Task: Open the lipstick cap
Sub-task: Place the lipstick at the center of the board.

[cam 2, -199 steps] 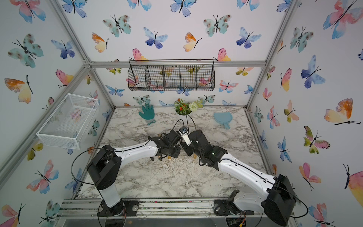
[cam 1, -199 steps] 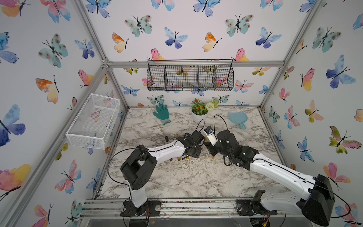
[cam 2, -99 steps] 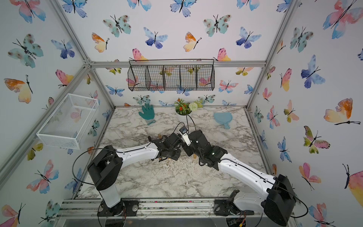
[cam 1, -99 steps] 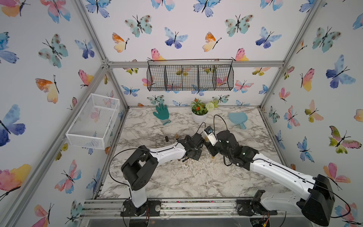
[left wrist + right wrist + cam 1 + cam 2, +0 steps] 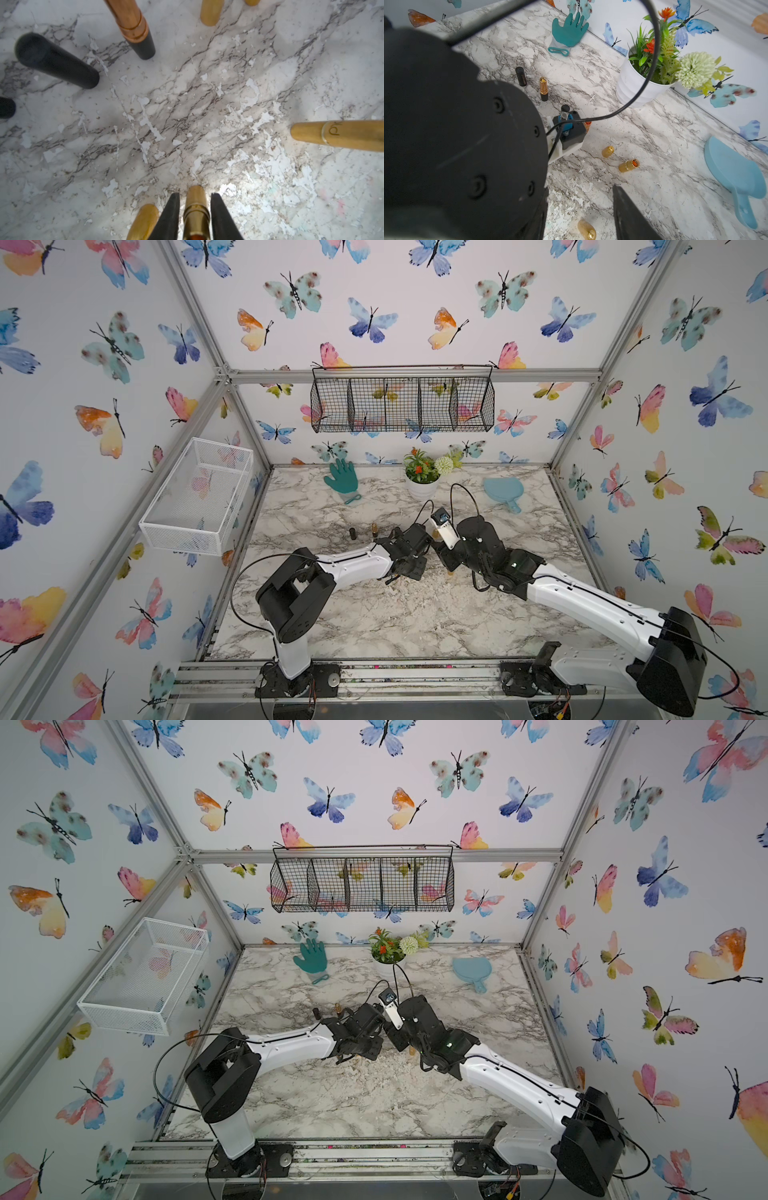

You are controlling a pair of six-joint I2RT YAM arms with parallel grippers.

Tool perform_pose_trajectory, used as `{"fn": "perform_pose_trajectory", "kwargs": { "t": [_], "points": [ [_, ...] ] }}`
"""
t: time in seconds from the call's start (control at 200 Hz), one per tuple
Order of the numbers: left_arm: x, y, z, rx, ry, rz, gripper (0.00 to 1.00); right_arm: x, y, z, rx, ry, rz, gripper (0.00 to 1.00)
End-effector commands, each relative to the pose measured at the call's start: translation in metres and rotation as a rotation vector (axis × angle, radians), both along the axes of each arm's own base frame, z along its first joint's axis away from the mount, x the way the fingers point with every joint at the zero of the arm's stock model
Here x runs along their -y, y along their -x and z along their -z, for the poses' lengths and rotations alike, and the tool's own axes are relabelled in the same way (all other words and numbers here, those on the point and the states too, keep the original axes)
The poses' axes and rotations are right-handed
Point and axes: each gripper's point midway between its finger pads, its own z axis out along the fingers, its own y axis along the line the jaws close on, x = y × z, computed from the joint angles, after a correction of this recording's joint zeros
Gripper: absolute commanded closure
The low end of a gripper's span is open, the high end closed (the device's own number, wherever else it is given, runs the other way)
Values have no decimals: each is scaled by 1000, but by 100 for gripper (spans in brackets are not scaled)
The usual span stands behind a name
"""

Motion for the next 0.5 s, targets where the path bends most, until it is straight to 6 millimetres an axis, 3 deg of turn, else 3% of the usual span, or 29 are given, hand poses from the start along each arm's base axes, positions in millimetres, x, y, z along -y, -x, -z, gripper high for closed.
{"fn": "perform_pose_trajectory", "kwargs": {
  "t": [0.0, 0.24, 0.4, 0.495],
  "points": [
    [-2, 8, 0, -17, -7, 4, 62, -2, -3, -1, 15, -19, 18, 47],
    [6, 2, -21, 5, 18, 10, 54, -4, -5, -7, 21, -28, 16, 47],
    [22, -4, -55, 0, 75, 48, 50, 4, -5, -28, 62, -49, 45, 47],
    [30, -4, -71, -19, 75, 84, 49, 13, -4, -52, 100, -75, 72, 48]
  ]
}}
